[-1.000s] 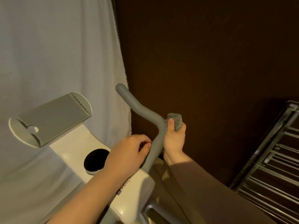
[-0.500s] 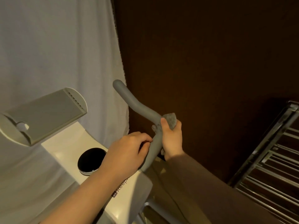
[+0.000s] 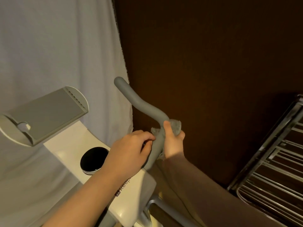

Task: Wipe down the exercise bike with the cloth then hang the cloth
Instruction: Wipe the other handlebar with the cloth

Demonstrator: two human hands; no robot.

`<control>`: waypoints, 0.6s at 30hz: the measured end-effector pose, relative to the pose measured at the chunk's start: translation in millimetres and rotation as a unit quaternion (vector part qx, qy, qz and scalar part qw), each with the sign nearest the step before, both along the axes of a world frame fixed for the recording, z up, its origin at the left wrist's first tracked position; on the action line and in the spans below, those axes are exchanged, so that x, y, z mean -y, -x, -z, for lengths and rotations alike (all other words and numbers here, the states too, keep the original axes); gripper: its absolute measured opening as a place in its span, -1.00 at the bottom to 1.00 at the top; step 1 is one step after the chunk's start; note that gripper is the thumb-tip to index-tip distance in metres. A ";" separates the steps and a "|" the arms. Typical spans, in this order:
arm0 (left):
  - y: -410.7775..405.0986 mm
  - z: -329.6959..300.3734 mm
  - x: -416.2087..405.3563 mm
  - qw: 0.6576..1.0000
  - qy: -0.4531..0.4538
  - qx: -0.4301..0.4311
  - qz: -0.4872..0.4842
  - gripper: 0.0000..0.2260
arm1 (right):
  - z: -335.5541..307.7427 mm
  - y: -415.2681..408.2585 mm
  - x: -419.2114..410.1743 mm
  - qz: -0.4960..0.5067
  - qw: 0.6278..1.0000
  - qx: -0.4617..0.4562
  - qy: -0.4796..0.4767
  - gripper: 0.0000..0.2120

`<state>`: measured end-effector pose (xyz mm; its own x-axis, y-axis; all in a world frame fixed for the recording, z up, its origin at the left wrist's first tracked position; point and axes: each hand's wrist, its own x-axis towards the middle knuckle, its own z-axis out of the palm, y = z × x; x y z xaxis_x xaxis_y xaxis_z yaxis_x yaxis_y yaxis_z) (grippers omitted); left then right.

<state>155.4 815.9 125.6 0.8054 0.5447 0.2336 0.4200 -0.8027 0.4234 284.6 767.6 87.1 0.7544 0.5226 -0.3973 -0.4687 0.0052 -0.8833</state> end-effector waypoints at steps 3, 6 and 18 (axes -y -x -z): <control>-1.8 -0.5 -0.4 1.000 -0.007 -0.002 0.002 -0.79 | -7.5 -9.8 -3.7 -0.020 0.999 0.049 0.015 -0.44; -2.0 -1.0 0.3 1.000 -0.006 -0.002 0.002 -0.78 | -19.8 -30.6 -16.8 -0.060 0.990 0.119 0.032 -0.55; 1.4 -1.5 1.8 1.000 -0.008 0.002 0.001 -0.78 | -28.1 -40.8 -25.3 -0.183 0.899 0.360 0.167 -0.52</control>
